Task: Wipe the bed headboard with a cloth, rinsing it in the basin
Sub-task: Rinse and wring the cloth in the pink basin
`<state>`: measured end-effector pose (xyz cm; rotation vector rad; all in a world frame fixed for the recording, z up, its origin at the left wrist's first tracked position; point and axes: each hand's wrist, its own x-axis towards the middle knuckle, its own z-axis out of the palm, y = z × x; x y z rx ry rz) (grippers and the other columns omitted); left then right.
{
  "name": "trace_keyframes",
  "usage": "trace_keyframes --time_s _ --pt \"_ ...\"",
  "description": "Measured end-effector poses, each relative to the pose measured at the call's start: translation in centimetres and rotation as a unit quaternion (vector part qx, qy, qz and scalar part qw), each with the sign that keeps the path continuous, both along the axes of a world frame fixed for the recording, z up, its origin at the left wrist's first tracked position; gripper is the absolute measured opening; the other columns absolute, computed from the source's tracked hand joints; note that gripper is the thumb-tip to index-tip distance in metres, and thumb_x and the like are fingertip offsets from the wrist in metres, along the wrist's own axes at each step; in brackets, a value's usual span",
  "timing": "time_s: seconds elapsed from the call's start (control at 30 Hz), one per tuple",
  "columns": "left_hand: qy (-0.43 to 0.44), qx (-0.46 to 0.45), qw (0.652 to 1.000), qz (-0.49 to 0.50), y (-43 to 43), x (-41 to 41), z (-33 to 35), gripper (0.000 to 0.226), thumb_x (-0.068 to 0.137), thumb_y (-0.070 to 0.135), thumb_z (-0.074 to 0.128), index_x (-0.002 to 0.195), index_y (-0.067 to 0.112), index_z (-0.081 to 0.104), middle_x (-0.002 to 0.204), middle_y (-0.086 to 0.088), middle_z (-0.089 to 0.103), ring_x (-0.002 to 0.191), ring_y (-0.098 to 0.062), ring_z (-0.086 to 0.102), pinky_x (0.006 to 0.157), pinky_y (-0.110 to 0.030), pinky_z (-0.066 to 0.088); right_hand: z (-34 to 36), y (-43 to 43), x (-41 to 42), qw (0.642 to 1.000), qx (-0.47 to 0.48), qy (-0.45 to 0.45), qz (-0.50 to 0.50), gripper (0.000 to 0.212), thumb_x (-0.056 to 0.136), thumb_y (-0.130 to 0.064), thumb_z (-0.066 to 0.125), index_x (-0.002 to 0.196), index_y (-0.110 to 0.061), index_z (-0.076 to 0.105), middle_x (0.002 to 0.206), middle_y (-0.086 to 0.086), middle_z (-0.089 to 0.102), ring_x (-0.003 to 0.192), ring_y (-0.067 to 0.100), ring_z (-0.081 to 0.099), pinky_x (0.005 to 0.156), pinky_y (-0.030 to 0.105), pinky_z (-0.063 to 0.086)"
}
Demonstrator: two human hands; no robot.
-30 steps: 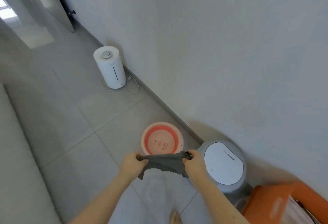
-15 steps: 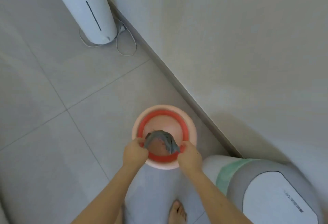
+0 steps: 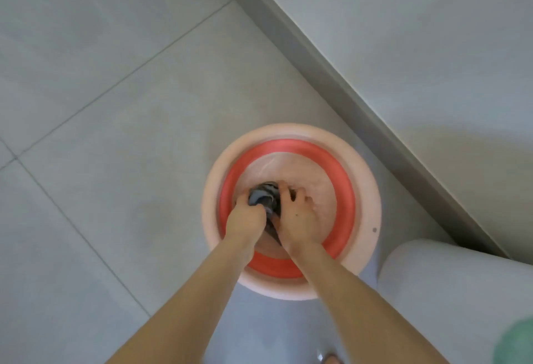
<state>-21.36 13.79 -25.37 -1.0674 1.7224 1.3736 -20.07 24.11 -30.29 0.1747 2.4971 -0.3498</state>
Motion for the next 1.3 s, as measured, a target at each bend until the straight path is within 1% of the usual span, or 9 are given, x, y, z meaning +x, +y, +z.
trace_keyframes --time_s 0.07,0.17,0.37,0.57,0.9,1.0,1.1,1.2,1.3 --pt "0.005 -0.015 1.0 0.017 -0.1 0.0 -0.9 0.041 0.085 0.014 0.045 0.124 0.028 0.05 0.115 -0.012 0.062 0.104 -0.035 0.06 0.089 -0.046 0.051 -0.5 0.8 -0.4 0.997 0.023 0.019 0.076 0.06 0.094 -0.027 0.044 0.147 -0.028 0.016 0.138 0.013 0.031 0.117 0.033 0.041 0.087 0.041 0.045" --pt "-0.013 0.001 1.0 0.016 -0.3 0.0 -1.6 0.044 0.087 0.03 0.045 0.131 0.036 0.043 0.124 -0.009 0.057 0.108 -0.034 0.059 0.091 -0.05 0.05 -0.5 1.3 -0.6 0.993 0.057 0.035 -0.099 0.052 0.096 -0.021 0.041 0.145 -0.026 0.024 0.136 0.014 0.037 0.119 0.034 0.042 0.09 0.039 0.043" --pt "-0.121 0.14 0.959 0.214 -0.1 -2.5 1.0 0.033 0.091 0.041 0.051 0.102 0.012 0.061 0.066 -0.004 0.066 0.057 -0.017 0.06 0.046 -0.022 0.048 7.1 -4.0 0.5 0.802 -0.408 -0.091 -0.426 0.026 0.099 -0.027 0.041 0.099 -0.013 0.063 0.088 0.003 0.069 0.082 0.014 0.065 0.071 0.031 0.054" --pt "-0.129 0.207 0.94 0.24 0.8 -2.3 2.4 0.025 0.093 0.009 0.045 0.087 -0.003 0.067 0.064 -0.012 0.07 0.067 -0.023 0.066 0.068 -0.033 0.056 7.3 -3.5 0.1 0.926 -0.223 0.028 -0.304 0.056 0.099 -0.044 0.03 0.056 -0.016 0.054 0.06 0.005 0.063 0.067 0.026 0.062 0.064 0.038 0.048" --pt "-0.063 0.134 0.977 0.154 -0.3 -0.5 1.9 0.027 0.092 0.021 0.043 0.109 0.017 0.064 0.095 -0.001 0.069 0.08 -0.015 0.064 0.063 -0.023 0.045 0.6 1.0 -2.6 0.984 0.054 0.038 -0.168 0.052 0.094 -0.037 0.046 0.134 -0.005 0.038 0.127 0.022 0.044 0.111 0.039 0.047 0.09 0.044 0.041" --pt "-0.071 0.115 0.968 0.21 -1.0 -0.6 1.3 0.026 0.092 0.018 0.042 0.1 0.009 0.065 0.079 -0.006 0.063 0.052 -0.013 0.06 0.044 -0.017 0.043 0.0 0.1 0.1 0.997 -0.01 0.06 0.051 0.061 0.074 -0.032 0.07 0.13 -0.018 0.048 0.12 0.013 0.053 0.101 0.034 0.054 0.075 0.042 0.049" --pt "-0.089 0.095 0.971 0.199 -1.0 -0.6 1.2 0.028 0.093 0.024 0.045 0.112 0.015 0.063 0.087 -0.004 0.065 0.063 -0.017 0.057 0.042 -0.018 0.04 -0.9 1.3 0.2 0.994 0.037 0.058 -0.079 0.051 0.074 -0.032 0.073 0.122 -0.021 0.056 0.112 0.015 0.056 0.089 0.035 0.057 0.068 0.04 0.049" --pt "-0.111 0.106 0.972 0.179 -0.4 -0.5 1.5 0.025 0.097 0.027 0.041 0.115 0.02 0.056 0.083 0.001 0.061 0.065 -0.016 0.057 0.047 -0.024 0.048 0.3 -0.7 0.1 0.901 -0.186 -0.018 -0.391 0.03 0.096 -0.023 0.044 0.124 -0.015 0.052 0.118 0.01 0.057 0.106 0.029 0.057 0.086 0.035 0.046" --pt "-0.097 0.142 0.963 0.208 0.3 -0.5 1.7 0.034 0.096 0.029 0.046 0.128 0.018 0.051 0.099 -0.004 0.065 0.081 -0.019 0.062 0.064 -0.031 0.05 4.6 -3.3 1.2 0.796 -0.382 -0.111 -0.457 0.024 0.1 -0.022 0.037 0.11 -0.015 0.058 0.099 0.005 0.067 0.097 0.022 0.064 0.079 0.033 0.052"
